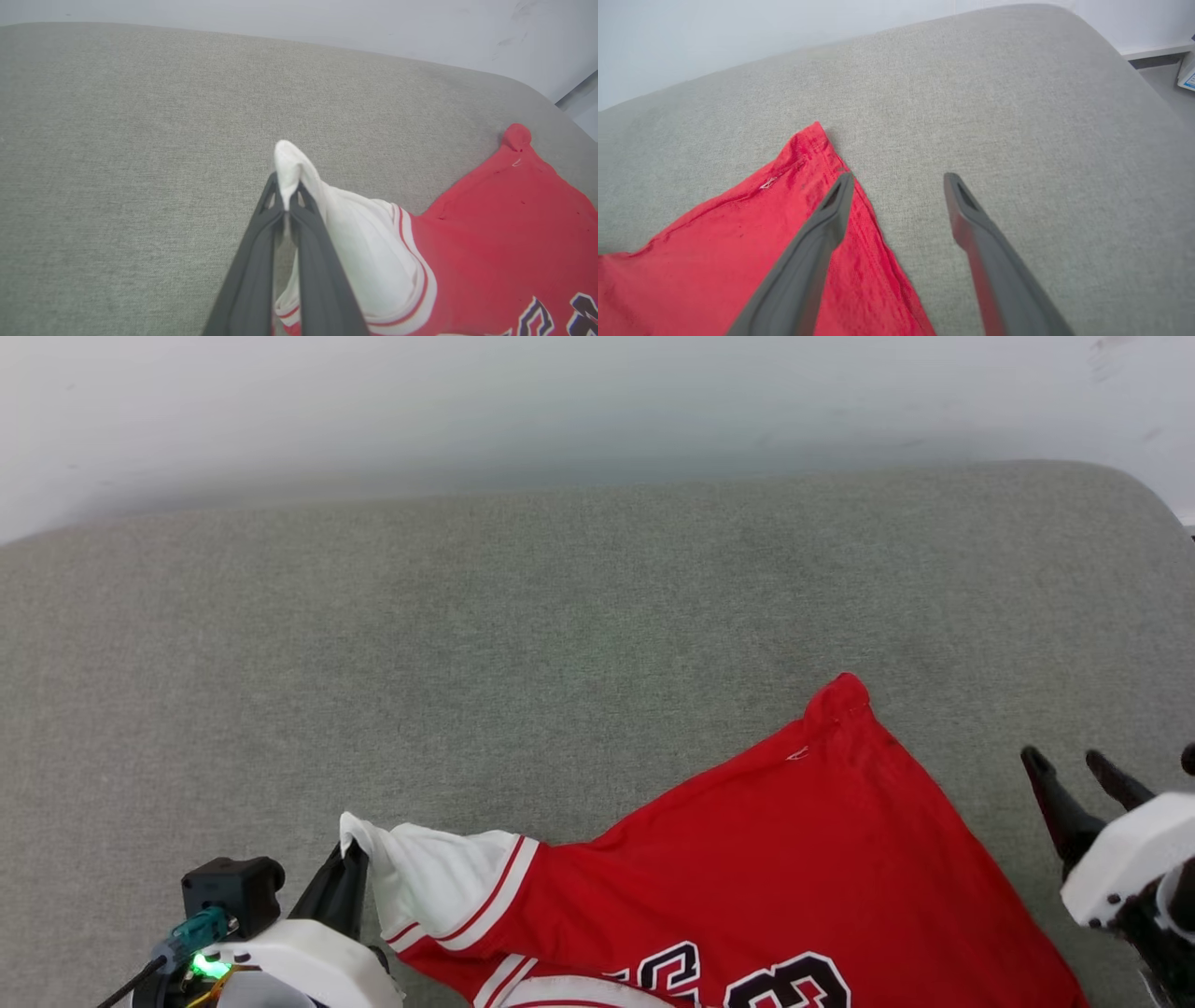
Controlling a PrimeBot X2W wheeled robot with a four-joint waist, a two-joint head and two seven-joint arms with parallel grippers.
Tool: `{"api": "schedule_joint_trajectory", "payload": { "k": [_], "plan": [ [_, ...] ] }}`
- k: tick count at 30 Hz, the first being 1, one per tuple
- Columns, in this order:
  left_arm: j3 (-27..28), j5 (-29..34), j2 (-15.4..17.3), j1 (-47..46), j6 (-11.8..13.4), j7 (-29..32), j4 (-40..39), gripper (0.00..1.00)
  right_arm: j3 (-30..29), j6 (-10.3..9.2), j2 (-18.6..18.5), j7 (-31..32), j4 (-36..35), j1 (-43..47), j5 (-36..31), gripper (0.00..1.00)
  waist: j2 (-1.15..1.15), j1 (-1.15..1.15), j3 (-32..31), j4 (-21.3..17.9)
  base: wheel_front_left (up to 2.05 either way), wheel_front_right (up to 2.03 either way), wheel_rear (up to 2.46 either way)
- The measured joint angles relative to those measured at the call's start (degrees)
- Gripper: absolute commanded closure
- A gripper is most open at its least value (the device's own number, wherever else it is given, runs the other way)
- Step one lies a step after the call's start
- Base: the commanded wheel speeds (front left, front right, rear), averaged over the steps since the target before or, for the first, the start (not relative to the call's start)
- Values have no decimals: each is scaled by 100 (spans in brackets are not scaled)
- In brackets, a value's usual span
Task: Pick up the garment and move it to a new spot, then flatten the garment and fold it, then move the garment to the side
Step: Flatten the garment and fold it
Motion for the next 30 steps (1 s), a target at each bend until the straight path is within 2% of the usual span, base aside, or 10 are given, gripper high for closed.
{"api": "schedule_joint_trajectory", "payload": {
  "k": [2,5,8,14,19,25,26,27,28,30],
  "plan": [
    [-18,35,-14,-70,1,9,-31,100,177,0,-69,-210,226,-321,91,0,0,0,76,50,0,0,0],
    [-45,78,-38,-199,-7,19,-90,100,569,0,-259,19,583,-843,194,0,0,0,224,129,0,0,0],
    [-107,147,-71,-405,-63,43,-130,100,969,0,-471,792,858,-1424,250,0,0,0,396,235,0,0,0],
    [-261,293,-213,-867,-236,18,-111,100,1324,0,-692,2497,1181,-2312,270,0,0,1,752,568,0,0,0],
    [-379,353,-360,-1148,-361,-66,4,100,1513,0,-713,3081,1394,-2795,42,0,0,2,1061,843,0,0,0],
    [-449,353,-533,-1295,-497,-166,225,100,1678,-1,-725,3560,1768,-2919,-4,0,0,1,1309,1111,0,0,0],
    [-458,345,-548,-1295,-503,-191,259,100,1682,-2,-727,3599,1794,-2931,10,51,0,1,1331,1139,0,0,0],
    [-465,338,-560,-1305,-516,-202,296,100,1695,-8,-744,3644,1815,-2947,29,83,0,1,1346,1159,0,0,0],
    [-467,337,-571,-1326,-538,-211,328,100,1716,-10,-751,3690,1838,-2976,36,100,0,1,1353,1175,0,0,0],
    [-468,332,-584,-1365,-554,-237,390,100,1731,-9,-744,3717,1889,-3004,69,100,0,1,1342,1182,0,0,0]
  ]
}}
